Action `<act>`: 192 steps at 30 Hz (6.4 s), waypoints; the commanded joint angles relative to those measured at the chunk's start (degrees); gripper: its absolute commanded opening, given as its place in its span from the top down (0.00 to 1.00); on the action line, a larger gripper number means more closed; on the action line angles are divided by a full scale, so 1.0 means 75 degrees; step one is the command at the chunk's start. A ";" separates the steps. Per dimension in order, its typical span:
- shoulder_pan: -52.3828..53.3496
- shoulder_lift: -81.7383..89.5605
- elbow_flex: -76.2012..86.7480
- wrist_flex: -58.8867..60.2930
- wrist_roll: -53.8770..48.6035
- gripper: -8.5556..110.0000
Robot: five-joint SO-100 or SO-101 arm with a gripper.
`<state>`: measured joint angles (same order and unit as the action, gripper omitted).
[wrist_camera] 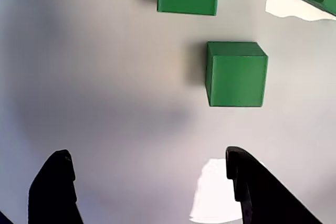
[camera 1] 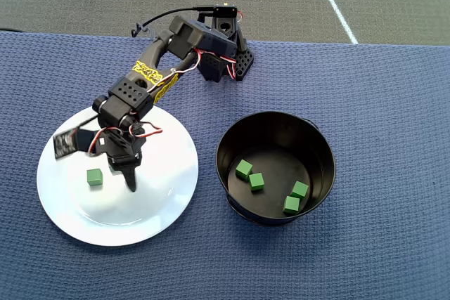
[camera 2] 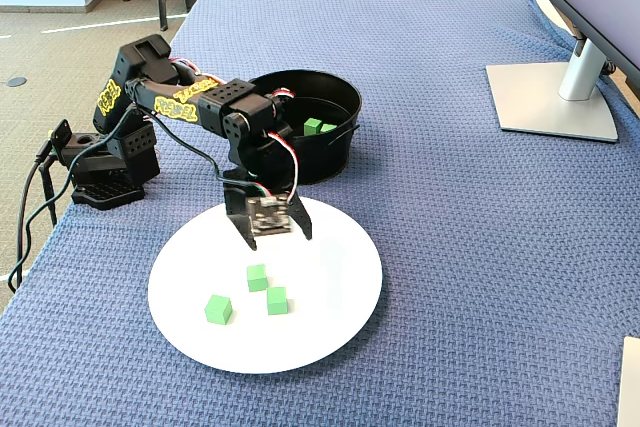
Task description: Pick up the green cubes from the white plate and place them in the black recipient
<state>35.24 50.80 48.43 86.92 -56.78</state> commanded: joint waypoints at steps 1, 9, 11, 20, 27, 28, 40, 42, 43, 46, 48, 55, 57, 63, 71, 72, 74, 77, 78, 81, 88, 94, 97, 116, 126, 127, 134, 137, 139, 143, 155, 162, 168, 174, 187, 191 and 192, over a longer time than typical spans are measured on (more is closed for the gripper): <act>0.0187 -0.0035 -0.0668 0.0070 -0.1652 0.67; 0.0469 -0.0352 -0.1160 0.0070 -0.1969 0.68; 0.0539 -0.0293 -0.1031 0.0023 -0.1746 0.69; 0.0926 -0.0281 -0.1078 -0.0199 -0.0867 0.69; 0.1102 -0.0574 -0.1230 -0.0316 -0.0586 0.69; 0.1102 -0.0633 -0.1277 -0.0328 -0.0609 0.69; 0.1043 -0.1055 -0.1336 -0.0457 -0.0762 0.70; 0.1020 -0.1055 -0.1266 -0.0469 -0.0773 0.70; 0.1008 -0.1055 -0.1242 -0.0469 -0.0785 0.71; 0.1008 -0.1090 -0.1230 -0.0504 -0.0797 0.72; 0.1008 -0.1102 -0.1230 -0.0504 -0.0797 0.73; 0.1008 -0.1031 -0.1113 -0.0609 -0.0691 0.93; 0.1008 -0.1008 -0.1066 -0.0621 -0.0715 0.93; 0.1031 -0.0902 -0.1008 -0.0691 -0.0633 0.93; 0.1078 0.0117 -0.1383 0.0328 -0.0012 0.93; 0.1043 0.0293 -0.1371 0.0457 0.0117 0.93; 0.0961 0.0715 -0.1242 0.0645 0.0316 0.93; 0.0773 0.1500 -0.0926 0.0914 0.0621 0.93; 0.0691 0.1793 -0.0797 0.0996 0.0762 0.93; 0.0281 0.2813 -0.0234 0.1020 0.1230 0.93; -0.2180 0.5168 0.1910 0.0234 0.3059 0.93; -0.4594 0.5180 0.2086 -0.0035 0.4758 0.93; -0.5566 0.4547 0.1605 -0.0035 0.5391 0.93; -0.5262 0.4969 0.0656 0.0480 0.5355 0.64; -0.0387 0.4219 0.2613 -0.1535 0.4512 0.71; -0.0082 0.3879 0.2520 -0.1582 0.4418 0.70; 0.1312 0.2297 0.1781 -0.1734 0.4219 0.67; 0.1676 0.2063 0.1676 -0.1746 0.4629 0.68; 0.1711 0.1957 0.1547 -0.1195 0.4465 0.68; 0.1664 0.1887 0.1488 -0.0152 0.3738 0.69; 0.2332 0.1043 0.1359 -0.1137 0.0621 0.72; 0.2590 0.0387 0.0691 -0.1312 0.0539 0.73; 0.2590 0.0234 0.0656 -0.1465 0.0715 0.73; 0.2672 -0.0094 0.0281 -0.1570 0.1184 0.75; 0.2660 -0.0270 0.0305 -0.2027 0.1652 0.76; 0.2648 -0.0258 0.0422 -0.2074 0.1629 0.77; 0.2648 -0.0234 0.0434 -0.2074 0.1617 0.78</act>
<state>55.28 48.34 53.79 72.33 -45.09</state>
